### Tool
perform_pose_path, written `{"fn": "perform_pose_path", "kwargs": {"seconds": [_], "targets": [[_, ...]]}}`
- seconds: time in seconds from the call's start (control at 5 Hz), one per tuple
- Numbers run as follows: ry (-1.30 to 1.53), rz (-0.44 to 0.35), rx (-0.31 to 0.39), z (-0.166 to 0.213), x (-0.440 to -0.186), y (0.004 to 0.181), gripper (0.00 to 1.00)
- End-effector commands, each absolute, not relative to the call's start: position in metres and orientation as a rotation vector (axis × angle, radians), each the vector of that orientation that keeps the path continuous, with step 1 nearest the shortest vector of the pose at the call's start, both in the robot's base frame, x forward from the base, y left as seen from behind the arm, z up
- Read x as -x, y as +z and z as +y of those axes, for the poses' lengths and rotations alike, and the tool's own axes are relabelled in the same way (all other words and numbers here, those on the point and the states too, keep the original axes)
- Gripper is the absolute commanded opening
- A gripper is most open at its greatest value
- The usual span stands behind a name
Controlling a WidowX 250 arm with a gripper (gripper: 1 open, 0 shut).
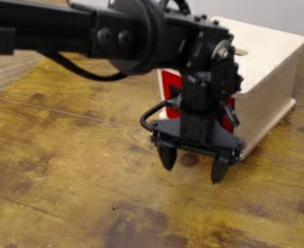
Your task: Close the drawer
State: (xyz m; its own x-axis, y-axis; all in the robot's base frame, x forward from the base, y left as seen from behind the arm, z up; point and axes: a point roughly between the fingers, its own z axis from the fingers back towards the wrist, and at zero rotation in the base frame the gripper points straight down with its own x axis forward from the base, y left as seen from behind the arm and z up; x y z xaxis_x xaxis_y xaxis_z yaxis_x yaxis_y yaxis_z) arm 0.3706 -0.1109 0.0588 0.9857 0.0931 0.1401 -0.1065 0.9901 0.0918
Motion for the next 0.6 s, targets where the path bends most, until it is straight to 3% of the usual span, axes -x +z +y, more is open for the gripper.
{"fn": "perform_pose_path", "kwargs": {"seconds": [0.0, 0.4], "targets": [[0.115, -0.235, -0.073, -0.1080, -0.3773, 0.1043, 1.00], [0.125, -0.231, -0.080, -0.1048, -0.3768, 0.1109, 1.00]]}}
